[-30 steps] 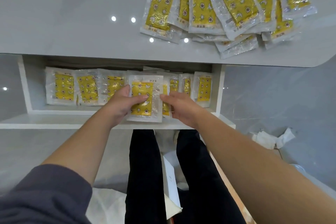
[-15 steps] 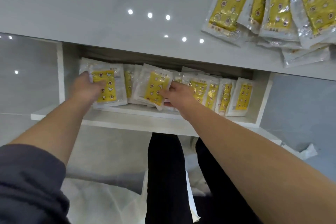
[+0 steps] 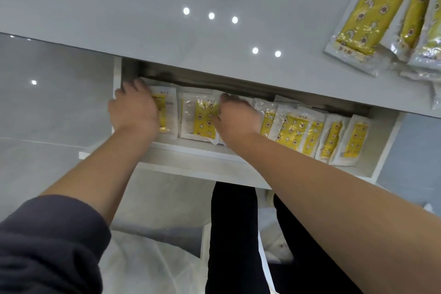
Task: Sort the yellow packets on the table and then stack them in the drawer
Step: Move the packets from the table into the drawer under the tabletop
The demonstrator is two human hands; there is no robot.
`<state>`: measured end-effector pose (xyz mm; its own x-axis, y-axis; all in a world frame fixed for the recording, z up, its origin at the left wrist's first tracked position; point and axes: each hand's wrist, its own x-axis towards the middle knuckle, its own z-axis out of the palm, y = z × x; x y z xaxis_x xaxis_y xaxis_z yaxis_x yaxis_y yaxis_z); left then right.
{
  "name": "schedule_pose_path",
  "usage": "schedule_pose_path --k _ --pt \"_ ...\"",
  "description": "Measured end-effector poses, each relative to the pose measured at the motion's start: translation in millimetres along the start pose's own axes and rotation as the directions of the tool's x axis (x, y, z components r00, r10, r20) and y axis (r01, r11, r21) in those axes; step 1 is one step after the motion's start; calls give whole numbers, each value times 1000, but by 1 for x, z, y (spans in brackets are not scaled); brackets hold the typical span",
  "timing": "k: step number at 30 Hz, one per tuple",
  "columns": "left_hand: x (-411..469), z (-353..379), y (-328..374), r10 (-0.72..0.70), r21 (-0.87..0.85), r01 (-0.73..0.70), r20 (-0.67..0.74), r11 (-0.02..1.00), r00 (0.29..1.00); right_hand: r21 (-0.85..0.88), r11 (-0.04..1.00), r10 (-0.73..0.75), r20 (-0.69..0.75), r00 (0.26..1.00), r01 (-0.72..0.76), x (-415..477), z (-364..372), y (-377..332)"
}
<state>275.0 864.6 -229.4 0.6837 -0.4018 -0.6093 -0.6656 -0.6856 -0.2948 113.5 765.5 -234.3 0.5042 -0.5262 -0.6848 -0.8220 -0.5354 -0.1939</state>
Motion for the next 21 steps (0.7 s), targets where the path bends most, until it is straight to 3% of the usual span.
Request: schedule_pose_path --k 2,5,10,13,15,21 --pt "6 3 2 244 100 -238 -57 966 968 -65 992 -109 -80 991 104 3 2 -2" --pt "19 7 4 456 63 -456 13 888 890 -33 990 -134 14 991 134 18 8 -8" --pt "31 0 0 543 49 -550 111 833 832 -125 981 -138 71 988 146 18 19 -13" --pt "28 -11 5 510 93 -524 136 847 849 -70 986 -149 53 987 152 17 6 -5" --pt "19 -18 22 527 93 -536 107 839 843 -30 994 -103 6 995 103 13 -7 9" --pt "-21 -25 124 695 -139 -687 7 713 719 23 994 110 -82 991 -108 -17 -23 106"
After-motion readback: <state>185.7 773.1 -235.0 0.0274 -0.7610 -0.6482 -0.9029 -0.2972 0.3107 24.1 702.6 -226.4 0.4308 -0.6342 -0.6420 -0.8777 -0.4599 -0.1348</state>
